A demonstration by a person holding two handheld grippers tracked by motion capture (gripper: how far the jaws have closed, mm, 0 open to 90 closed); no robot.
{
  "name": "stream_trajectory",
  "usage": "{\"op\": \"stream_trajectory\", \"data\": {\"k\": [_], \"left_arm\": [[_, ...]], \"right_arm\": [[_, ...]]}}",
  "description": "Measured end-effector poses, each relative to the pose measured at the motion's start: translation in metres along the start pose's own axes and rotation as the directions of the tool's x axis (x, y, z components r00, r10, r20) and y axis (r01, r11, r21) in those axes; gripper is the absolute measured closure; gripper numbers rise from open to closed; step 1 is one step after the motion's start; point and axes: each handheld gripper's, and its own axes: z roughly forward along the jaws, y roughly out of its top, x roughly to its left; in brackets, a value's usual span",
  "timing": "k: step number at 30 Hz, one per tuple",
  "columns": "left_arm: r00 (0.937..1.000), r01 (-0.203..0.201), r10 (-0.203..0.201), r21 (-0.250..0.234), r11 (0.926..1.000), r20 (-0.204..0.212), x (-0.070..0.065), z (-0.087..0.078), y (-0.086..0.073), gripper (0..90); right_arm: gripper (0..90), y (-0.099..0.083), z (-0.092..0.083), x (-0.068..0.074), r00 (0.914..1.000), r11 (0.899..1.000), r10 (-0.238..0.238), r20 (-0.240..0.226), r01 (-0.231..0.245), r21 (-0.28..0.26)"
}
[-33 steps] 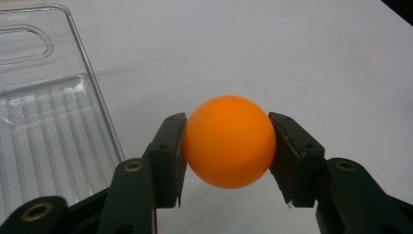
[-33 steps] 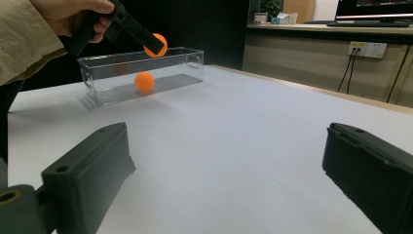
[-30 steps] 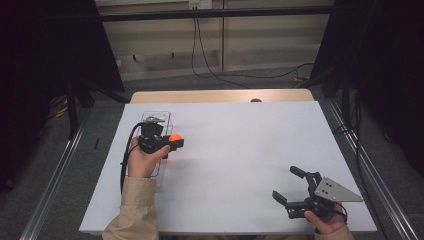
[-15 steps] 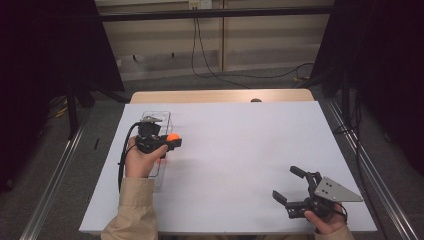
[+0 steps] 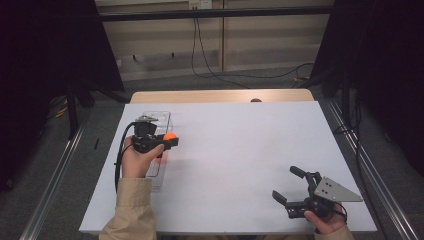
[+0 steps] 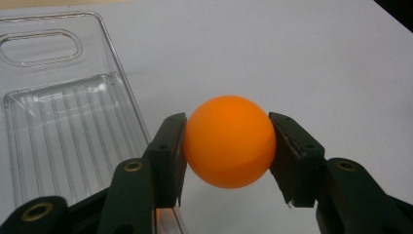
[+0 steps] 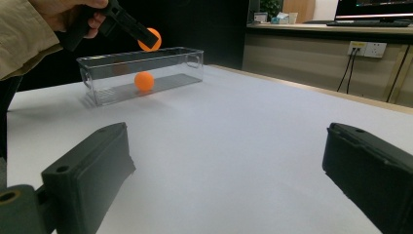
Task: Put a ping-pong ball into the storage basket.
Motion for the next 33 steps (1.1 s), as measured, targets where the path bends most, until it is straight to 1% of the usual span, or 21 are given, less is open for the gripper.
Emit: {"op": "stream_trajectory", "data": {"k": [1,6,8,12,13,16,18,24,33], "left_arm": [[1.0000,0.005,-0.005,-0.006,1.0000,-0.002,0.000,0.000,0.000,50.9],[1.0000,-0.002,0.002,-0.004,1.0000,-0.006,0.002,-0.003,0.000,51.0],[0.9999,0.006,-0.006,-0.010,0.9999,-0.009,0.003,-0.003,0.000,50.9],[0.9999,0.001,-0.001,-0.011,0.9999,-0.012,0.004,-0.005,0.000,51.0],[0.9999,0.009,-0.010,-0.015,0.9998,-0.014,0.004,-0.006,0.000,51.0],[0.9998,0.009,-0.009,-0.014,0.9999,-0.015,0.006,-0.008,0.000,50.9],[0.9998,0.015,-0.016,-0.022,0.9996,-0.015,0.006,-0.008,-0.001,51.0],[0.9998,0.012,-0.012,-0.019,0.9997,-0.015,0.007,-0.009,-0.001,50.9],[0.9997,0.016,-0.017,-0.022,0.9996,-0.018,0.009,-0.011,-0.001,50.9]], "right_arm": [[2.9,0.000,0.000,0.000,1.0000,1.000,0.001,0.000,-0.001,0.000],[3.0,0.000,0.000,0.000,1.0000,1.000,0.002,0.001,-0.002,0.000],[3.0,0.000,0.000,0.000,1.0000,1.000,0.003,0.002,-0.003,0.000],[2.9,0.000,0.000,0.000,1.0000,1.000,0.006,0.002,-0.006,0.000],[2.9,0.000,0.000,0.000,1.0000,1.000,0.004,0.002,-0.004,0.000],[2.9,0.000,0.000,0.000,1.0000,1.000,0.001,0.001,-0.001,0.000],[2.9,0.000,0.000,0.000,1.0000,1.000,0.001,0.001,-0.001,0.001],[2.9,0.000,0.000,0.000,1.0000,1.000,0.002,0.001,-0.002,0.001],[2.9,0.000,0.000,0.000,1.0000,1.000,0.000,0.001,0.000,0.000]]}}
